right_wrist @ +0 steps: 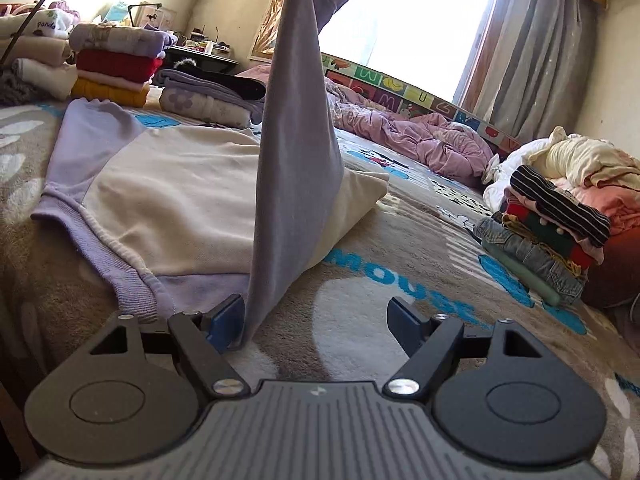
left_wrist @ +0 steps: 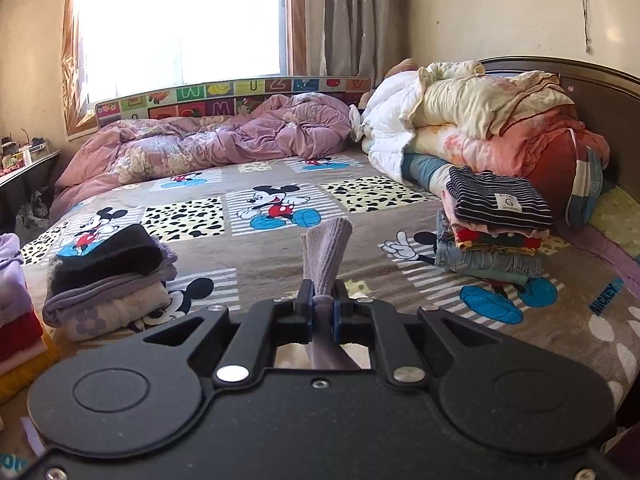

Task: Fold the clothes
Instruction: 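Fold the held sleeve across the cream body with the left gripper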

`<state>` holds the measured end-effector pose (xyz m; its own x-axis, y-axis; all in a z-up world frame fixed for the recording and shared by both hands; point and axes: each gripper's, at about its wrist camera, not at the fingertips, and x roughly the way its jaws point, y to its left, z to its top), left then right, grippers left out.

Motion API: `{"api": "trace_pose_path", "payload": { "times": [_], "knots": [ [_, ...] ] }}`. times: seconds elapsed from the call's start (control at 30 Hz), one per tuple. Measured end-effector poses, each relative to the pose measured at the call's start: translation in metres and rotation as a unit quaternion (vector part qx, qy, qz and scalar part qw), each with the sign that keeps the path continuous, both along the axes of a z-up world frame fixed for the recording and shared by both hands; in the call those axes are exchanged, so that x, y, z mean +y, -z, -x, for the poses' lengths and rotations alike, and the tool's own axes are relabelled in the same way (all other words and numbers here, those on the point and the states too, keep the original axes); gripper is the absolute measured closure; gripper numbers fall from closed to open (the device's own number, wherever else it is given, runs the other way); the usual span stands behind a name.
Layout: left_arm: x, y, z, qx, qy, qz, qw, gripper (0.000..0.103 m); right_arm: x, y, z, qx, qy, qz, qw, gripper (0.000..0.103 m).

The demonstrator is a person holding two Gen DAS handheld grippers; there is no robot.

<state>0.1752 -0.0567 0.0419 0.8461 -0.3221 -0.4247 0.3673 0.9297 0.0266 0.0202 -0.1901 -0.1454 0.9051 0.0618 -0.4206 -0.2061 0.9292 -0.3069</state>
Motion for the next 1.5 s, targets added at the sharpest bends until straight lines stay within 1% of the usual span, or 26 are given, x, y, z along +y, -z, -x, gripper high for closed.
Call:
{"api": "trace_pose_path", "payload": {
  "times": [0.2, 0.4, 0.63, 0.9, 0.97, 1.17, 1.43, 1.5],
  "knots": [
    [0.031, 0.012, -0.004, 0.013, -0.019, 0.009, 0.9997, 0.096, 0.001, 0.0, 0.001, -0.003, 0.005, 0.009, 1.0, 0.025],
    [0.058, 0.032, -0.007, 0.029, -0.036, 0.023, 0.9987, 0.096, 0.004, 0.004, 0.0, 0.0, 0.003, 0.024, 1.0, 0.025],
    [0.088, 0.058, -0.011, 0.051, -0.059, 0.042, 0.996, 0.096, 0.006, 0.006, 0.001, -0.002, 0.003, 0.035, 0.999, 0.025],
    [0.118, 0.087, -0.007, 0.073, -0.085, 0.073, 0.991, 0.096, 0.008, 0.008, 0.004, -0.005, 0.0, 0.045, 0.999, 0.025],
    [0.125, 0.096, -0.006, 0.079, -0.096, 0.08, 0.989, 0.096, 0.009, 0.009, 0.004, -0.006, 0.0, 0.048, 0.999, 0.025],
    [0.149, 0.126, -0.002, 0.106, -0.131, 0.123, 0.9779, 0.096, 0.011, 0.009, 0.006, -0.01, 0.001, 0.057, 0.998, 0.025],
    [0.166, 0.158, -0.008, 0.131, -0.145, 0.16, 0.9676, 0.096, 0.015, 0.011, 0.01, -0.019, -0.001, 0.079, 0.997, 0.025],
    [0.166, 0.16, -0.009, 0.133, -0.146, 0.156, 0.9677, 0.095, 0.017, 0.011, 0.012, -0.019, -0.001, 0.083, 0.996, 0.025]
  ]
}}
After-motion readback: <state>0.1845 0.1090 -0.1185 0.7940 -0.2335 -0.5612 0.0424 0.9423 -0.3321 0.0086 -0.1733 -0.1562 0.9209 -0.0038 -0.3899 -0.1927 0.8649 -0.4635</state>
